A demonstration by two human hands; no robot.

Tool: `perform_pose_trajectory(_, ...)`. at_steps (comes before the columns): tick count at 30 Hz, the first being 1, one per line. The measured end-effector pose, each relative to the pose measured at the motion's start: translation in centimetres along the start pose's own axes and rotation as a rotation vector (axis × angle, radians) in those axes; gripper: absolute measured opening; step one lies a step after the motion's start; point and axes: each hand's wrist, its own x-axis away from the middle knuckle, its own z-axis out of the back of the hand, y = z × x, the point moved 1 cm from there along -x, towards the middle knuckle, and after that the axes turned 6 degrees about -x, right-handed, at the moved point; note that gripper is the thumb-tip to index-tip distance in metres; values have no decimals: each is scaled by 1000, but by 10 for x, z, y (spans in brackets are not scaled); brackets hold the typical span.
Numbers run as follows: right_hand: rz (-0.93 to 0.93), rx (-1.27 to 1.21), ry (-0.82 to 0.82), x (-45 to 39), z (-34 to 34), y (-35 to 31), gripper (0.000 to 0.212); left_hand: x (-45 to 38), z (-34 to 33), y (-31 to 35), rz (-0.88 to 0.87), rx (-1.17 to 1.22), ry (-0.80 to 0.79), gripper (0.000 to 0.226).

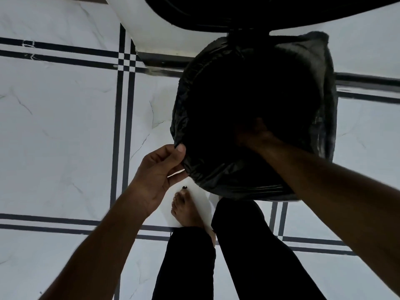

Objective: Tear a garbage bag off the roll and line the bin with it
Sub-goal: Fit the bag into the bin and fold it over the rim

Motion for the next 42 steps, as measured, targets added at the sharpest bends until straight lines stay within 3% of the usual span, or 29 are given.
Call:
perform_pose_trajectory(2,-107,-29,56,6,6,-7,32,4,-2,2,2,-16,16,14)
perform_pose_trajectory(7,-47,183,57,37,7,22,33,11,-8,7,34,-17,52,26)
perform_pose_trajectory(10,-16,107,56,50,8,39,32,14,-12,8,49,-1,76,30)
perform_pose_trajectory(13,91,-67,342,66,17,29,27,19,-16,10,32,-10,144,12)
perform_pose_trajectory(15,155,-191,597,86,25,22,23,21,-20,13,33,4,204,20)
perform_pose_trajectory(17,135,-288,793,107,32,21,25,23,-25,16,32,-37,270,29)
perform_pose_trajectory(19,15,-363,877,118,34,33,34,24,-32,21,-8,-151,333,19)
perform_pose_trajectory(22,-138,-419,839,121,35,57,47,22,-37,24,-90,-281,427,14)
perform_pose_trajectory(25,-107,-538,815,117,42,73,52,15,-35,26,-132,-408,499,16)
perform_pose_trajectory(28,-132,-643,844,110,55,80,41,10,-38,30,-154,-492,518,19)
perform_pose_trajectory(31,-157,-748,849,103,68,84,34,13,-49,40,-192,-677,714,39)
perform_pose_trajectory(33,-131,-791,824,99,75,85,31,15,-55,53,-341,-754,794,44)
perform_pose_trajectory(37,-69,-899,770,92,84,86,29,-2,-69,83,-657,-1021,620,37)
perform_pose_trajectory(42,-16,-886,680,88,88,89,39,-43,-78,124,-707,-1129,485,24)
